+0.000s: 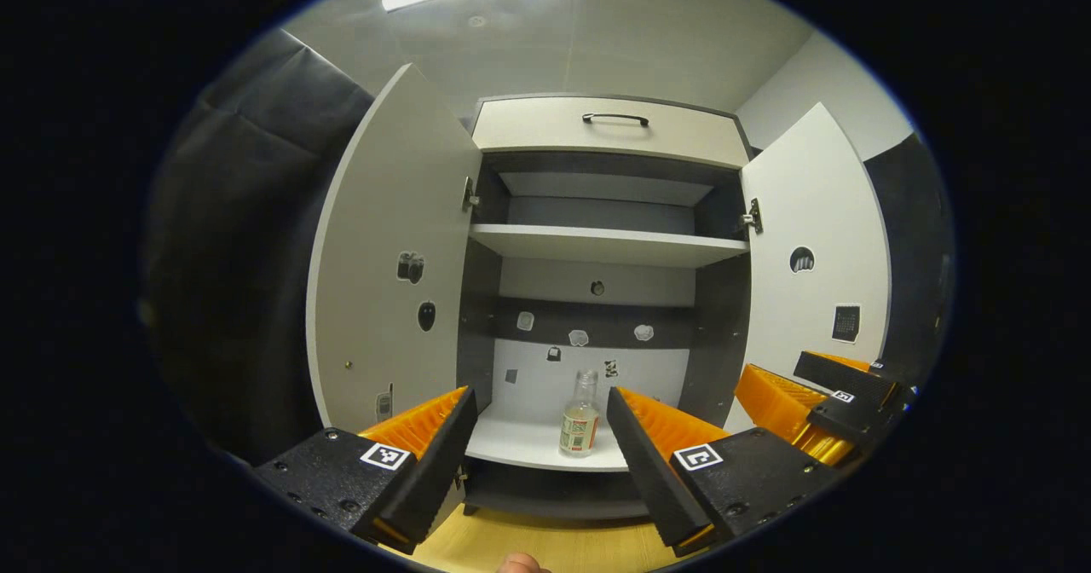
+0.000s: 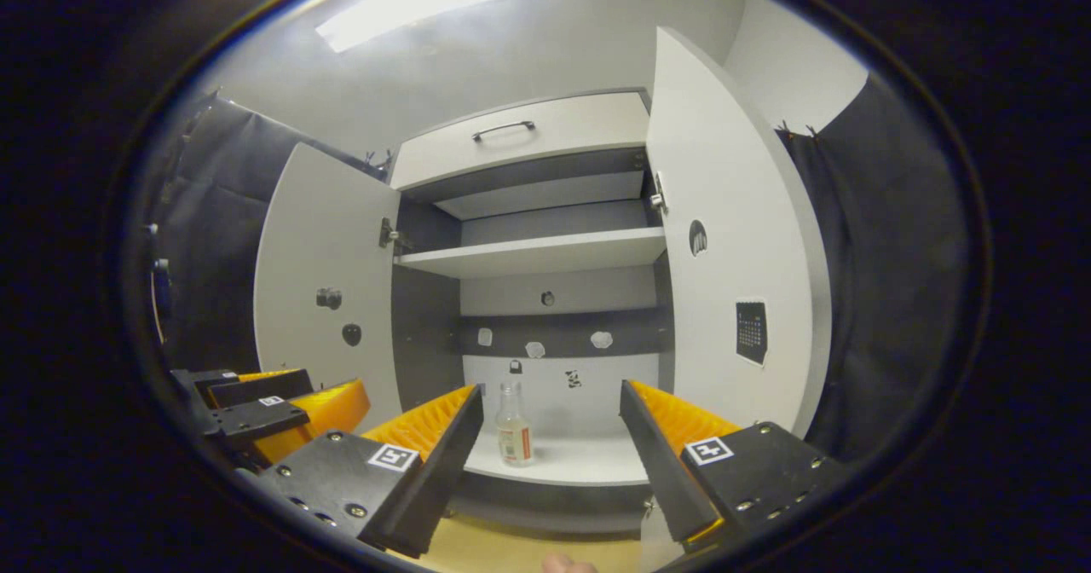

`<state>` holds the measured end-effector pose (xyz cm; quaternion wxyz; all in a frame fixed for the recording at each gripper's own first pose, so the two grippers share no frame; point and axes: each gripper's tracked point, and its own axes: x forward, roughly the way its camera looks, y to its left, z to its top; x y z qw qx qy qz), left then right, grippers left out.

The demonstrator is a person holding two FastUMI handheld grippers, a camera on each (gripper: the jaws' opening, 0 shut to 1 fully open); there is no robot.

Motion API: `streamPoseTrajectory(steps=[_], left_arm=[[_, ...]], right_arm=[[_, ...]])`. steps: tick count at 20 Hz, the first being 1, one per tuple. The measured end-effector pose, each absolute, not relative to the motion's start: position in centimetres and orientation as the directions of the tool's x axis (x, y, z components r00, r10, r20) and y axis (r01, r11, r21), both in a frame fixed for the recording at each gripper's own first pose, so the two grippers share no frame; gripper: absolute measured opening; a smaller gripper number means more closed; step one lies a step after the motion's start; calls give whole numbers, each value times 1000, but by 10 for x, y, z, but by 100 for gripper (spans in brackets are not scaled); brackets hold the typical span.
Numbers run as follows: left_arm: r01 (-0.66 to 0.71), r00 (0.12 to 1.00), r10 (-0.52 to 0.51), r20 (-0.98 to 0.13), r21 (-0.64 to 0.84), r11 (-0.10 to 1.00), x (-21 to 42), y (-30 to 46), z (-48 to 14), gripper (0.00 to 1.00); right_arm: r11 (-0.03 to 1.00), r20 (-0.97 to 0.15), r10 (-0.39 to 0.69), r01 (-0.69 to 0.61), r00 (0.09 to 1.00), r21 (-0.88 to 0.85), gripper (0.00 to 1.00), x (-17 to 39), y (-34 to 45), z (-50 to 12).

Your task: Grasp the bottle in the cabinet with the left hand and place it on the coaster, then close the right door with the right hand and the left door with the left hand.

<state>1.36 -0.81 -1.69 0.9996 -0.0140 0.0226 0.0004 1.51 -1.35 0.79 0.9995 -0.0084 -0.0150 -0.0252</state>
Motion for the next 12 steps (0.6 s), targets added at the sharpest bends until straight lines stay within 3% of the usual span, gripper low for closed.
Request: streamPoseTrajectory(steps=[12], left_arm=[[52, 993, -58, -107, -53, 997, 81, -19, -59, 96]], right_arm=[[993, 46, -103, 105, 994, -45, 98, 16, -19, 5]])
